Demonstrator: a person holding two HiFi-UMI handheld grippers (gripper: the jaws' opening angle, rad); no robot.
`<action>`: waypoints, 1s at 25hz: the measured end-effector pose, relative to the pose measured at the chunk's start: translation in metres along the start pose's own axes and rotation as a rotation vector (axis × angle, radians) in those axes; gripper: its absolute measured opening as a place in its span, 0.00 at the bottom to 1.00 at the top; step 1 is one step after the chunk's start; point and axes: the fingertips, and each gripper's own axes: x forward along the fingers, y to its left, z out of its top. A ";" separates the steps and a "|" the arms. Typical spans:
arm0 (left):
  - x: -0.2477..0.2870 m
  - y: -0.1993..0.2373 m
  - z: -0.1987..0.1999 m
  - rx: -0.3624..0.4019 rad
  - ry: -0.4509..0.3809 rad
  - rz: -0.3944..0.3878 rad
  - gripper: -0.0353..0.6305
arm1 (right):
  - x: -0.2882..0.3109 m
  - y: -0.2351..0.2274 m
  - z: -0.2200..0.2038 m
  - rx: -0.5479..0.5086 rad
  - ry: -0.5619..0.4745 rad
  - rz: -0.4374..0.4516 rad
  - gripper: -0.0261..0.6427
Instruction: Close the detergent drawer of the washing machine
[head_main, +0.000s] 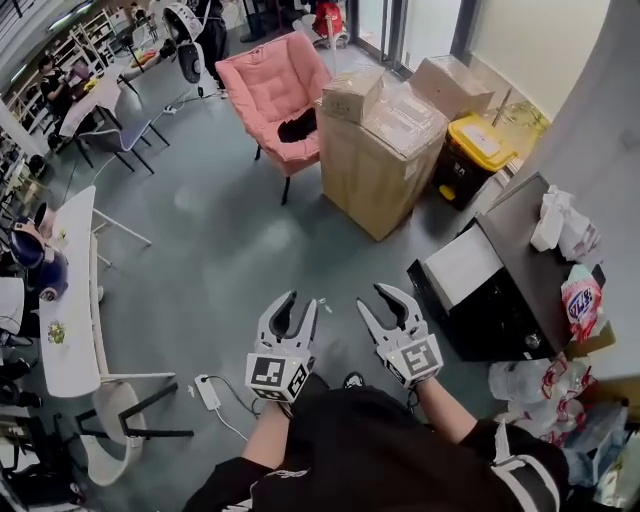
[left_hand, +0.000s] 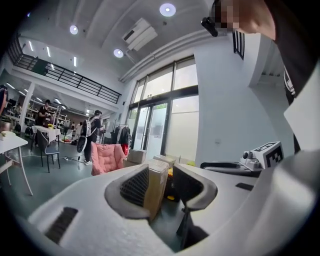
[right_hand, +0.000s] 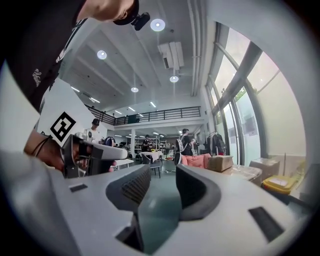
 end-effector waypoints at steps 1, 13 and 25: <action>0.012 0.001 0.000 0.001 0.005 -0.017 0.29 | 0.005 -0.008 -0.002 0.005 0.004 -0.014 0.29; 0.180 0.010 0.024 0.057 0.034 -0.364 0.29 | 0.059 -0.118 -0.005 0.018 0.031 -0.321 0.29; 0.286 -0.011 0.004 0.063 0.148 -0.793 0.28 | 0.070 -0.180 -0.024 0.080 0.081 -0.732 0.29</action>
